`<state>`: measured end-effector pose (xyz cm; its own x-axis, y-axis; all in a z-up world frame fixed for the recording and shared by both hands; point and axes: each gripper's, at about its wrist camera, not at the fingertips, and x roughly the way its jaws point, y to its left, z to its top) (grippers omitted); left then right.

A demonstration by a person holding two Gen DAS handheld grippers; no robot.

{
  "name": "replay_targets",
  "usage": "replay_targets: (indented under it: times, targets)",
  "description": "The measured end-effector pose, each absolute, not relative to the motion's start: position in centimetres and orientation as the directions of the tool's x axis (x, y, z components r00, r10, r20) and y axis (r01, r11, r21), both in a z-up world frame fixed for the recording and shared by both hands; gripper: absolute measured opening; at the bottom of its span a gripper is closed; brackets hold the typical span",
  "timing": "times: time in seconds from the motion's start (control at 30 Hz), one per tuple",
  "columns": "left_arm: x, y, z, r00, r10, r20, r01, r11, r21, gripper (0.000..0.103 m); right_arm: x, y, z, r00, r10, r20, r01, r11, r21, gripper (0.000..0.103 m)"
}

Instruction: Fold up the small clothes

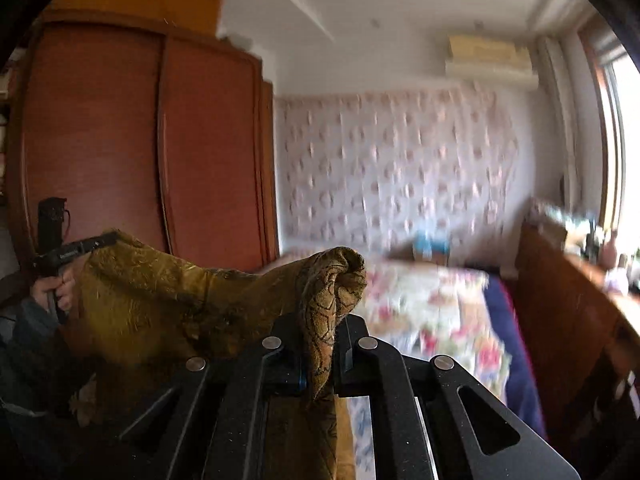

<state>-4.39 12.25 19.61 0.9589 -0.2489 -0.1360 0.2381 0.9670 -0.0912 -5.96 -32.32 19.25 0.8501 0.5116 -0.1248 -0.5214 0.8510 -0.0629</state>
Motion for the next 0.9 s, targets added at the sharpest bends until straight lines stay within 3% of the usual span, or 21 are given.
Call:
replay_targets:
  times: [0.27,0.43,0.63,0.9]
  targets:
    - [-6.4,13.2,25.2,0.979,-0.204,-0.014,0.204,0.978,-0.036,0.008,-9.0,-31.6,26.8,0.887,0.461,-0.026,-0.459,0.874,-0.159,0.007]
    - [-5.1,13.5,26.1,0.983,-0.184,0.0,0.184,0.983,-0.017,0.008,-9.7,-31.5,29.5,0.904,0.427,0.002,-0.419,0.888,-0.189,0.007]
    - [1.5,13.3,22.3,0.979,-0.165,-0.121,0.162,0.986,-0.033,0.008,-4.2,-28.7,26.6,0.925,0.356,-0.135,-0.377,0.906,-0.194,0.008]
    - [16.9,13.9,10.5,0.926,-0.137,-0.352,0.115,0.99,-0.082,0.008,9.6,-22.9,17.8,0.892,0.251,-0.375,-0.357,0.901,-0.246,0.008]
